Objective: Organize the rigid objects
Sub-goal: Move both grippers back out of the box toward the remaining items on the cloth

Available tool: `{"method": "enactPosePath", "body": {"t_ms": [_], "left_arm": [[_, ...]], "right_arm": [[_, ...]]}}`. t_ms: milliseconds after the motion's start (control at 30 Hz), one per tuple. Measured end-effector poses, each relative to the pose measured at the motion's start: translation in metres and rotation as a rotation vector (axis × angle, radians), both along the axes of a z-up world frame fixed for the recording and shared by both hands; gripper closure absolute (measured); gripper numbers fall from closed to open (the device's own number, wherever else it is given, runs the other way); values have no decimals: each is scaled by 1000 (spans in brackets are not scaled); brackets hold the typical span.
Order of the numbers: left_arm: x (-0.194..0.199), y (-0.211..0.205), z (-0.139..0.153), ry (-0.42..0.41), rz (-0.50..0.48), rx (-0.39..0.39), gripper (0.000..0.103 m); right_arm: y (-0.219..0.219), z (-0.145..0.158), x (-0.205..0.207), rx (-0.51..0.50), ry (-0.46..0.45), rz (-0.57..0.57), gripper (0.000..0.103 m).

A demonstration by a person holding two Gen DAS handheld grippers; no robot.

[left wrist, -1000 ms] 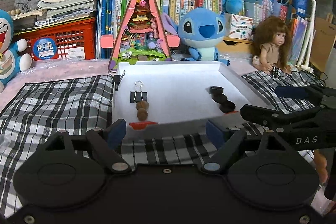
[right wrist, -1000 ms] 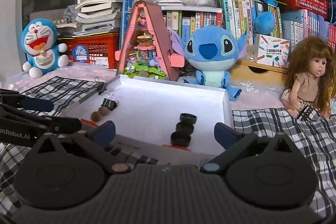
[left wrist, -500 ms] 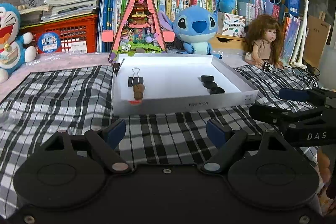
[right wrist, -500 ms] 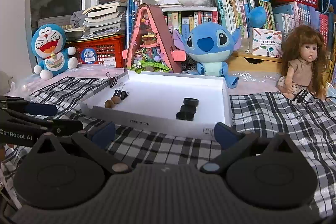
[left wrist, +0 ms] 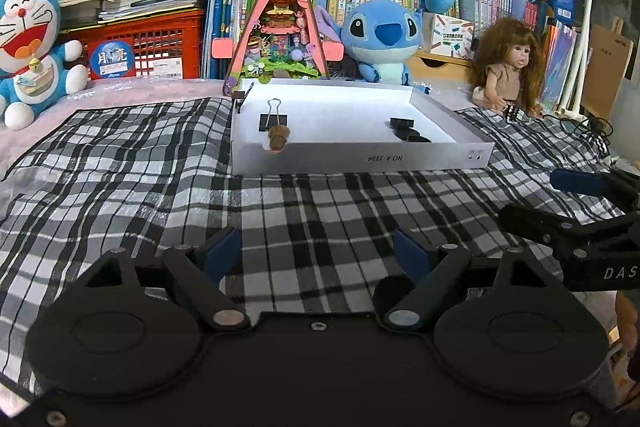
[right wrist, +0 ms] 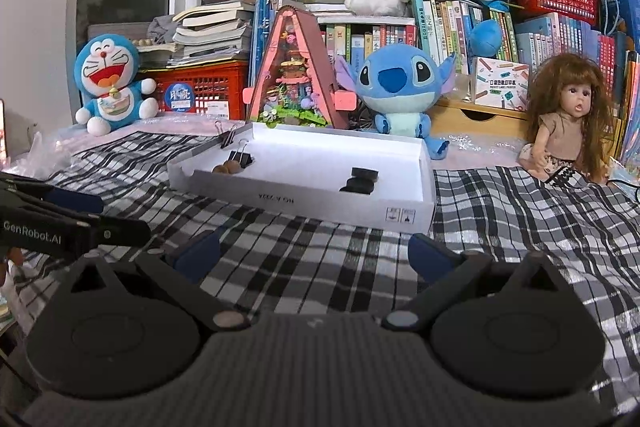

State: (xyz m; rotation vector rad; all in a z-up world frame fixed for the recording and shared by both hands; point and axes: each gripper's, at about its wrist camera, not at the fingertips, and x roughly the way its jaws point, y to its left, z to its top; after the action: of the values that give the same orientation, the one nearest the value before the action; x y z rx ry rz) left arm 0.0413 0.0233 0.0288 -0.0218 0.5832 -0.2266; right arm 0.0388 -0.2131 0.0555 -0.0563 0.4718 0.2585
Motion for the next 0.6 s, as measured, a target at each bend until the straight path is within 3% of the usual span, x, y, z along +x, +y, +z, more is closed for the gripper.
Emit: {"method": "enactPosePath", "body": {"t_ms": [600], "left_arm": [[-29, -7, -19, 29, -53, 16, 24]], "right_arm": [[18, -23, -31, -77, 52, 104, 4]]}}
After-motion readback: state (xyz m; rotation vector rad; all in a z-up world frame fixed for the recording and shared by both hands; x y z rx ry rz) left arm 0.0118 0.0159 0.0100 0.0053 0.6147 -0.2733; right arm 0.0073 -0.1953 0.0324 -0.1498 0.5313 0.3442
